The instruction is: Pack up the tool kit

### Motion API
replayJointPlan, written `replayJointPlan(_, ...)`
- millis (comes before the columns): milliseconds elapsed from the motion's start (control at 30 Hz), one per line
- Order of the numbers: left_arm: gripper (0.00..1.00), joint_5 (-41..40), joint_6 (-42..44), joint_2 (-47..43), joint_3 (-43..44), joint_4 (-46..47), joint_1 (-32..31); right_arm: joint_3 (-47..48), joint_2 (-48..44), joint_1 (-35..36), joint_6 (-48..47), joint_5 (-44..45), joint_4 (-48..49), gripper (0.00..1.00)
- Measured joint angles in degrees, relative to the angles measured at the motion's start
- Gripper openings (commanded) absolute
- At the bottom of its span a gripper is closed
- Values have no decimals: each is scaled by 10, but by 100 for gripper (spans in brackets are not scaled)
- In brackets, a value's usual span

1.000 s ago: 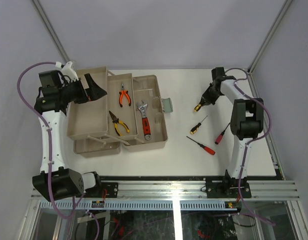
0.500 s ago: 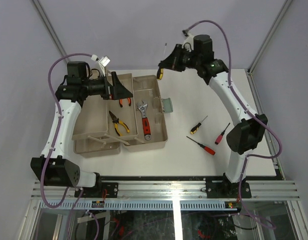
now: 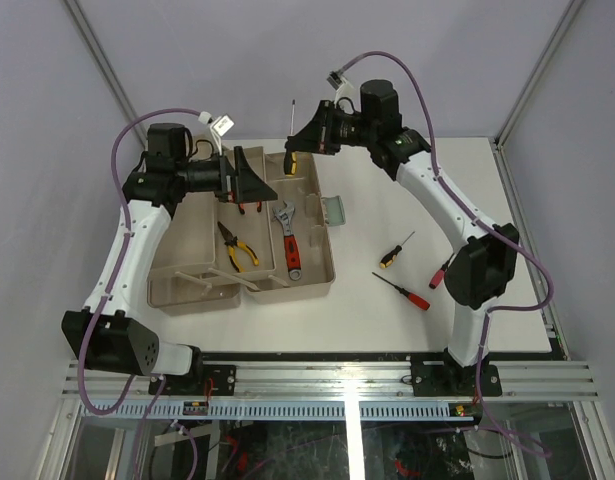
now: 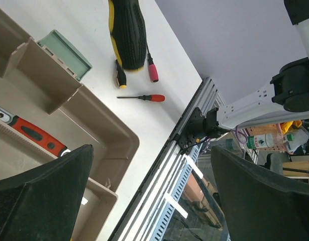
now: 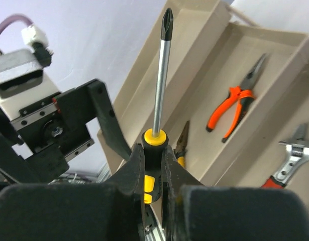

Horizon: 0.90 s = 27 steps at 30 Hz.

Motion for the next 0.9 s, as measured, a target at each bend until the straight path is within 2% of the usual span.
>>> replayJointPlan(367,100,-15,-70,2,-17,95,-18,-6,0,52,20,-10,42,0)
replayJointPlan(633,89,-40,-97,3,-38,143,-28,-6,0,59,29,-11,51,0)
replayJointPlan(767,79,-54,-109,3,-50,162,-28,-6,0,61,33,-12,51,0)
replayJointPlan(900,60,-64,-121,2,-55,177,-28,-6,0,63,35,-17,52,0)
